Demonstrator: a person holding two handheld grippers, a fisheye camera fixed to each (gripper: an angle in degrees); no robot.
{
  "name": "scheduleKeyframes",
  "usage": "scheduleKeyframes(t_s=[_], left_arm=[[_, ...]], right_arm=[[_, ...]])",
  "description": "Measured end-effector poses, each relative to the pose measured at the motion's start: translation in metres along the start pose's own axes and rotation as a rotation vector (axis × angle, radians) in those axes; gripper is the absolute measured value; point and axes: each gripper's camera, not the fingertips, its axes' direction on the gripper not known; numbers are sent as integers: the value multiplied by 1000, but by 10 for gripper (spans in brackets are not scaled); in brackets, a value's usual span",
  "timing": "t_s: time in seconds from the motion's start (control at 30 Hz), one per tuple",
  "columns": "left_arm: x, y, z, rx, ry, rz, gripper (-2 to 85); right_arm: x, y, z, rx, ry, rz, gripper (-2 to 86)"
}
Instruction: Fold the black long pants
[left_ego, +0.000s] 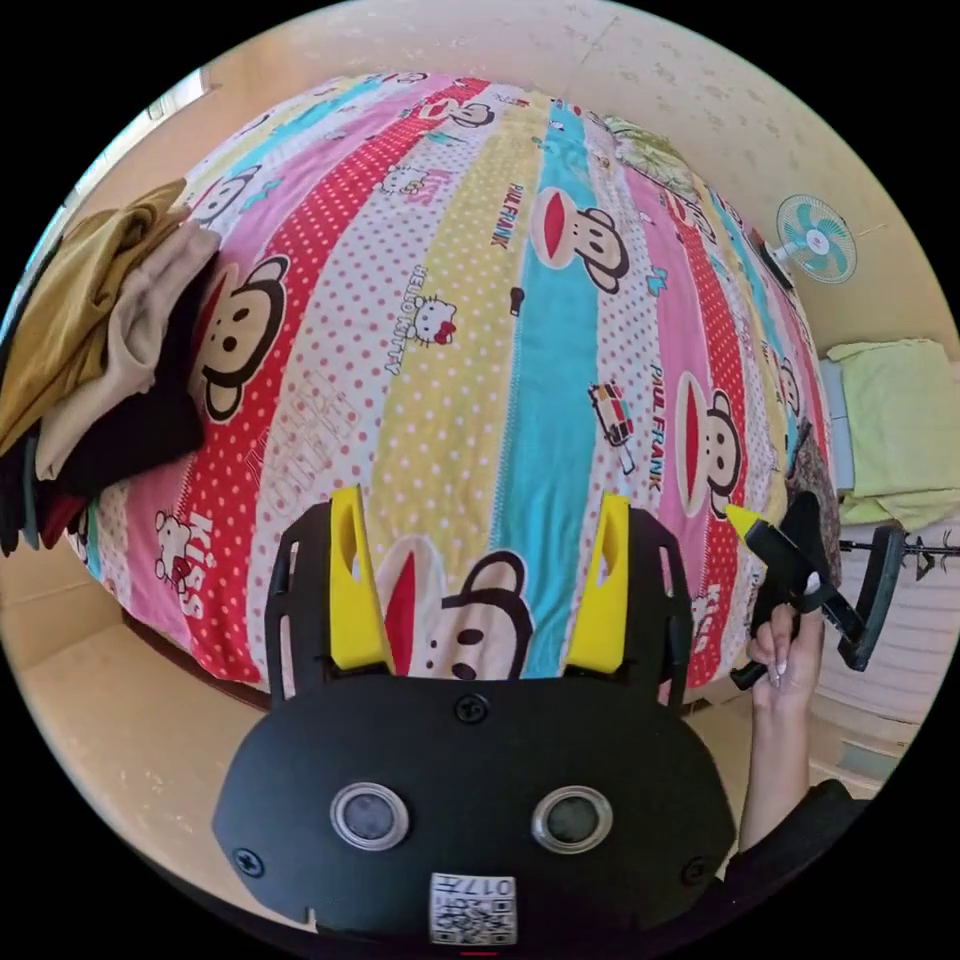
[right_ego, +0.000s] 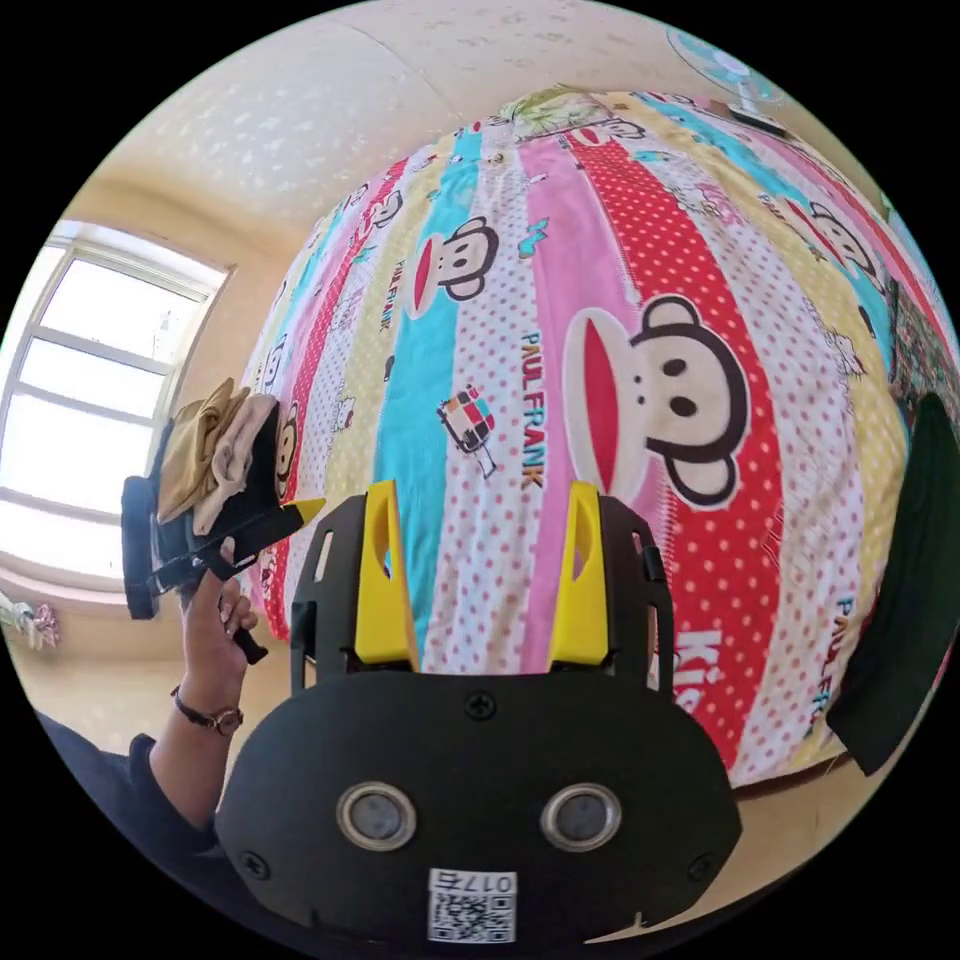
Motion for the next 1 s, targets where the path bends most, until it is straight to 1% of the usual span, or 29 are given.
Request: scheduleKeyframes(t_s=[0.07, 0.13, 0.17, 0.2, 0.23, 0.27, 0.3, 0.43, 0.57, 0.73, 0.87, 1.0], left_arm=[[-2, 0, 18, 44, -84, 14, 327], [-4, 6, 47, 27, -126, 11, 358], [-7, 14, 71, -5, -126, 5, 365], [-6, 27, 88, 31, -133, 21, 368], [-5, 37, 88, 99, -150, 23, 367], [-1, 51, 89, 177, -154, 29, 366], [3, 60, 90, 216, -176, 36, 363], [-2, 70, 90, 243, -128, 30, 365], [-2, 81, 87, 252, -114, 48, 371], [-2, 95, 84, 268, -118, 60, 368], [0, 91, 86, 228, -163, 64, 368], [-4, 91, 83, 227, -173, 60, 367]], right_arm=[[-31, 1, 45, 72, 80, 15, 234], [-42, 15, 81, 93, 144, 43, 239], [-45, 27, 108, 69, 187, 52, 242], [-49, 36, 119, 96, 220, 13, 243], [-63, 53, 132, 177, 335, -60, 245], [-74, 61, 140, 212, 412, -87, 245], [-78, 60, 143, 203, 433, -93, 246], [-64, 64, 142, 222, 345, -62, 255], [-69, 72, 149, 214, 394, -69, 268], [-63, 78, 155, 210, 382, -65, 269], [-62, 78, 166, 217, 422, -81, 269], [-55, 77, 169, 223, 409, -77, 269]])
